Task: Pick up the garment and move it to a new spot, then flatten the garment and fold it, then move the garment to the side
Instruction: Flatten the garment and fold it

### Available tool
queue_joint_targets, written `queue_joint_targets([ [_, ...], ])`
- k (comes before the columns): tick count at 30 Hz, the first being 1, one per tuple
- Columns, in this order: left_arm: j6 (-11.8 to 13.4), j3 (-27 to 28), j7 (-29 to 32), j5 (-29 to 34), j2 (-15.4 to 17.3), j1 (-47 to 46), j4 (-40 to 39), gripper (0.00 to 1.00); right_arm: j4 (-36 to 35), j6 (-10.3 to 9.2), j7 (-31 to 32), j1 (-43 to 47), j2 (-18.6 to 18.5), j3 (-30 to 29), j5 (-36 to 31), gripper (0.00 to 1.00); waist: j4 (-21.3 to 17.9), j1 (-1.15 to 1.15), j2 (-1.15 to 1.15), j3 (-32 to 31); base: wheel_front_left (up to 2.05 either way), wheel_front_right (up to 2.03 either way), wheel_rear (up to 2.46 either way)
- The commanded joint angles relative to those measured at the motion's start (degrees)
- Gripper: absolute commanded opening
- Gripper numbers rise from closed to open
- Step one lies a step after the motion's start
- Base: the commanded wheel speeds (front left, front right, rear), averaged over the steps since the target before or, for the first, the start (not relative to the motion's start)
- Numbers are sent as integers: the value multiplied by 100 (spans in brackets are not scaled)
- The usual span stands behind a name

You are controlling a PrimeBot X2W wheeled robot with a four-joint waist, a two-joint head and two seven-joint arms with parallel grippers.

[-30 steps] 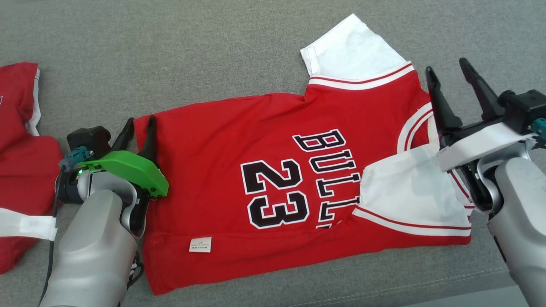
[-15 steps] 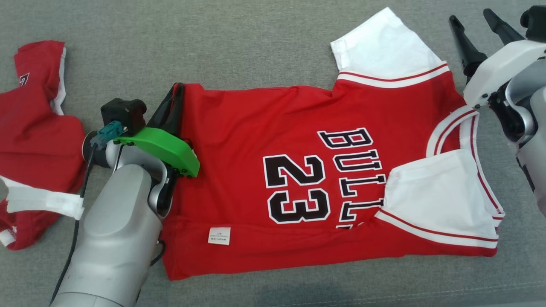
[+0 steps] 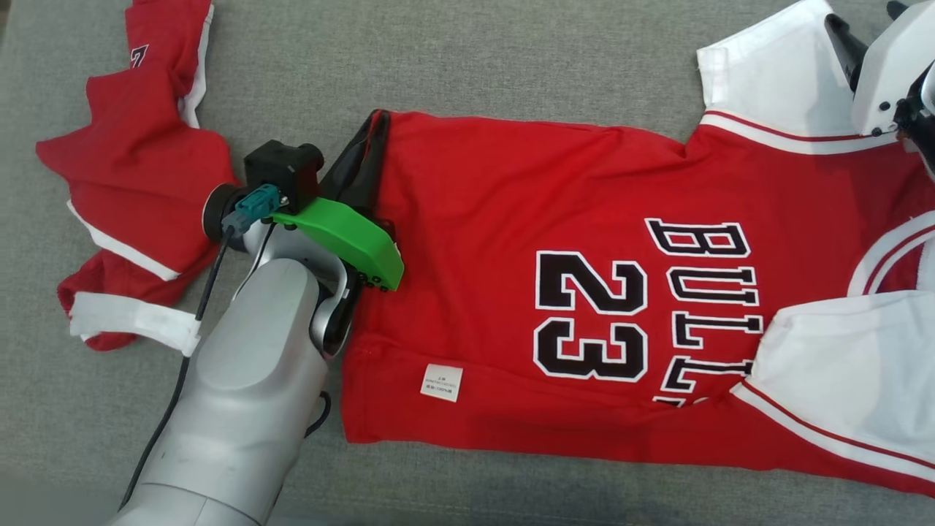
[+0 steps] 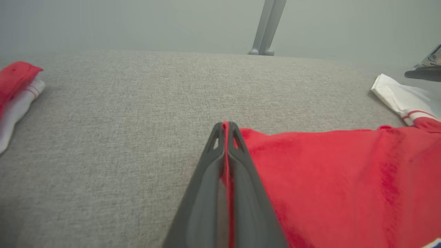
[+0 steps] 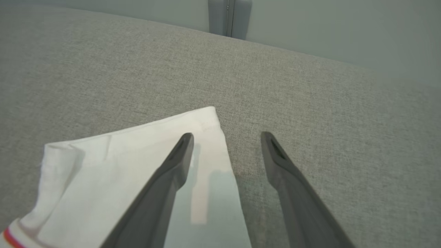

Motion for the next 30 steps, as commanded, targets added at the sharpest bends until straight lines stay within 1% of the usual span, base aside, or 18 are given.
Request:
queue_joint_targets([
  [1,3,-48,1,-19,-2,-100,-24,0,79,-9,39,-85,-50,75,-94,100,229,0,0,180,0,0,0],
  [4,3,-90,1,-87,-18,-94,-58,0,288,-9,144,-118,-91,236,-155,100,315,0,0,193,0,0,0],
  [10,3,-312,1,-305,-21,-99,-154,0,709,-5,242,-75,51,313,-50,100,366,0,0,191,0,0,0],
  [11,3,-325,1,-322,-22,-100,-150,0,745,-4,264,-69,70,350,-47,73,363,0,0,186,0,0,0],
  [12,3,-326,1,-329,-23,-104,-140,0,771,-4,219,-95,76,358,-32,35,356,0,0,183,0,0,0],
  [13,3,-312,1,-325,-22,-108,-125,0,777,-4,140,-134,68,359,-29,0,343,0,0,177,0,0,0],
  [16,3,-229,1,-272,-20,-85,-57,0,804,-9,-125,-229,58,319,-18,0,267,0,0,125,0,0,0],
  [17,3,-229,1,-272,-20,-85,-57,0,804,-9,-125,-229,58,319,-18,0,267,0,0,125,0,0,0],
  [23,3,-7,1,-141,-16,25,131,0,616,-9,-951,-372,66,330,-3,0,28,0,0,-40,0,0,0],
  [25,3,90,1,-107,15,85,210,0,540,-9,-1228,-326,62,355,27,0,-70,0,0,-107,0,0,0],
  [28,3,216,1,-45,107,160,321,0,350,-9,-1515,-98,123,428,168,0,-240,0,0,-233,0,0,0],
  [30,3,300,1,-28,160,219,380,0,183,-9,-1683,72,96,477,308,0,-364,0,0,-319,0,0,0],
])
